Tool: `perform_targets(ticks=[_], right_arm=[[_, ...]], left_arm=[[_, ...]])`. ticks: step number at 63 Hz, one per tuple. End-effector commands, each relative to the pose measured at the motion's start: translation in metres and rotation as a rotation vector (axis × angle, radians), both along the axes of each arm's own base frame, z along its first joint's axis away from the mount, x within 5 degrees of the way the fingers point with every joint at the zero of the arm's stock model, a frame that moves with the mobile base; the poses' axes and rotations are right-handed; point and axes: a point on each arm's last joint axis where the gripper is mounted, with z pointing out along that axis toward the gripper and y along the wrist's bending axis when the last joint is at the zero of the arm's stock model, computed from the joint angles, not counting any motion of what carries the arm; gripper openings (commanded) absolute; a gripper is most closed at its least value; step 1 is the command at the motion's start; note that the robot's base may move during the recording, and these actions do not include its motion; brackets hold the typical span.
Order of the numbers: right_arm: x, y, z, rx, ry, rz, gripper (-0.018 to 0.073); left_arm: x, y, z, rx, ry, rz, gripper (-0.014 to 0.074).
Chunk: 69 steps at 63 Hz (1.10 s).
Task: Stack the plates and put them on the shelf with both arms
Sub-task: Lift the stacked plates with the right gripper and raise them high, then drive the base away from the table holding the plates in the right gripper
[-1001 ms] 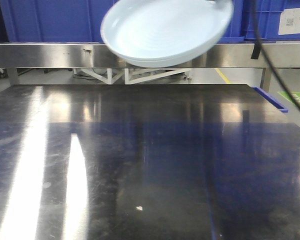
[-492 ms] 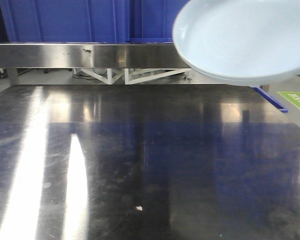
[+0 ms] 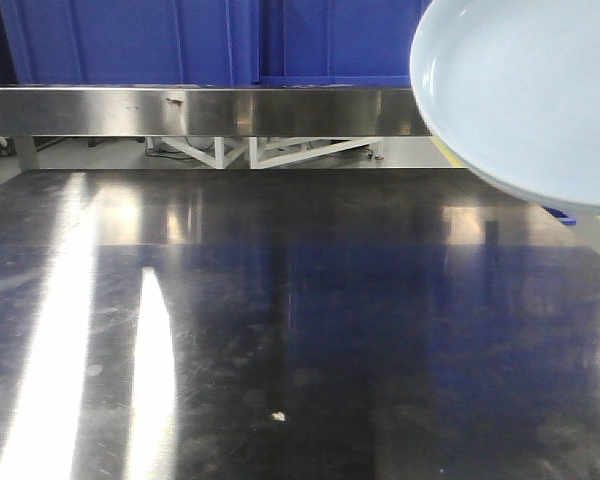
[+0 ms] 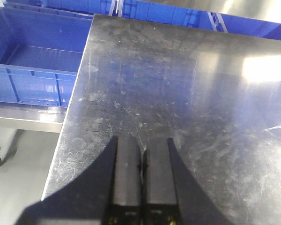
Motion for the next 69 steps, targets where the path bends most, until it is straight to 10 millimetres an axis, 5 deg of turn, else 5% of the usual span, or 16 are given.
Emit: perform_targets(ticks=[1,69], right_arm=[[-0.0015,-0.0018,0.0210,0.019,-0.164,-0.013,0.0048],[-0.0017,-0.0018,0.0203,0.018,-0.156,-0.013,0.0048]], left_arm=[[0.0041,-0.0013,0.0160,-0.019,-0.102,-0.001,0.0088],[0.0041,-0.0013,0.0160,-0.019,-0.102,-0.001,0.0088]])
